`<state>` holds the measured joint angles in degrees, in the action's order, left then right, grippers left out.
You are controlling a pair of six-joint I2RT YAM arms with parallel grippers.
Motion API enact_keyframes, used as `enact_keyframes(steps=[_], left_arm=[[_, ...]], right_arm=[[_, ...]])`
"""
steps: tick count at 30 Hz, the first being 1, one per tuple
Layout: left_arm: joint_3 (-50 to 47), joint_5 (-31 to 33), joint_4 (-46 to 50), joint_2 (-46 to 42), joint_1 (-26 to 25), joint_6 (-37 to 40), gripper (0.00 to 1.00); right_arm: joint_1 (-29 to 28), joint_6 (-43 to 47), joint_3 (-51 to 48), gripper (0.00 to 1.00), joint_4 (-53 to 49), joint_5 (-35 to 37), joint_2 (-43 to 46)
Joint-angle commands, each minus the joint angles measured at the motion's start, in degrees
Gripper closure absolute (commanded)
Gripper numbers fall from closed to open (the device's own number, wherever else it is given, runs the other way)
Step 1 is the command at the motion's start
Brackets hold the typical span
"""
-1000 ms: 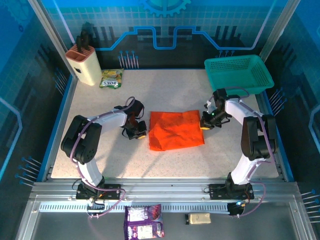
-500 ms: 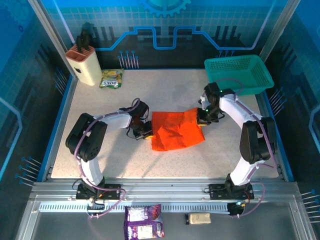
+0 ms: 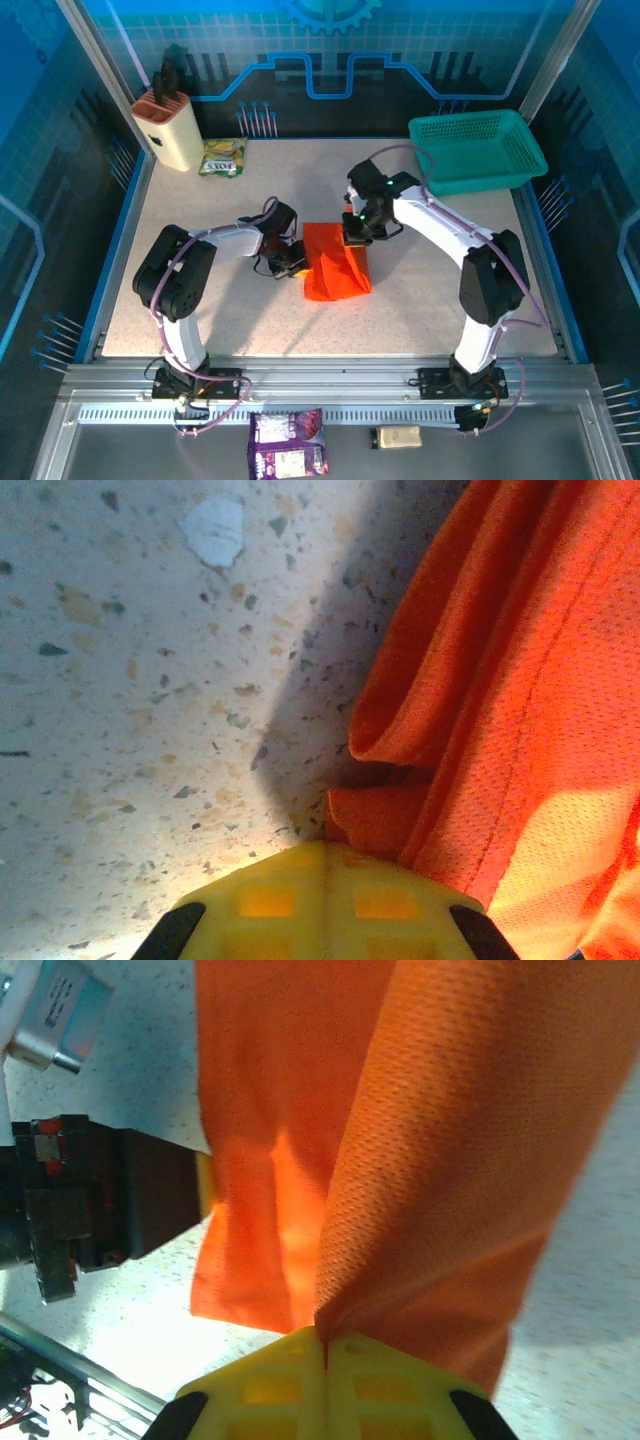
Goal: Fold the inside-out t-shirt
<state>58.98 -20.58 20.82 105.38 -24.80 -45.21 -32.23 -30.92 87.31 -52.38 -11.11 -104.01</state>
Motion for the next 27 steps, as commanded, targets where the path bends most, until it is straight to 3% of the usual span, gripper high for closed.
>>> enact_keyframes(steps=[1,5,13,25,27], left_arm=[[-2.39,-1.31,-2.87,1.08,-0.25,-1.88,0.99],[-4.01,-1.48,-4.66,1.04,-0.25,-2.99,0.99],[-6.69,-0.98,-6.14,0.63,0.01,-4.18,0.99],[-7.02,1.76,-3.43,-1.68,0.81,-4.03,0.98],[-6.87,3.24,-2.17,-3.35,0.97,-3.88,0.96]], right_arm=[[-3.15,-7.37,0.93,1.0,6.41,-4.36,-3.18],[-6.13,-12.86,-0.38,1.0,15.77,-7.7,-5.99],[-6.97,-16.51,-2.9,1.0,24.59,-12.02,-11.81],[-6.32,-16.79,-7.0,1.0,27.16,-12.62,-12.57],[-6.26,-16.48,-6.74,0.96,26.6,-12.55,-11.77]])
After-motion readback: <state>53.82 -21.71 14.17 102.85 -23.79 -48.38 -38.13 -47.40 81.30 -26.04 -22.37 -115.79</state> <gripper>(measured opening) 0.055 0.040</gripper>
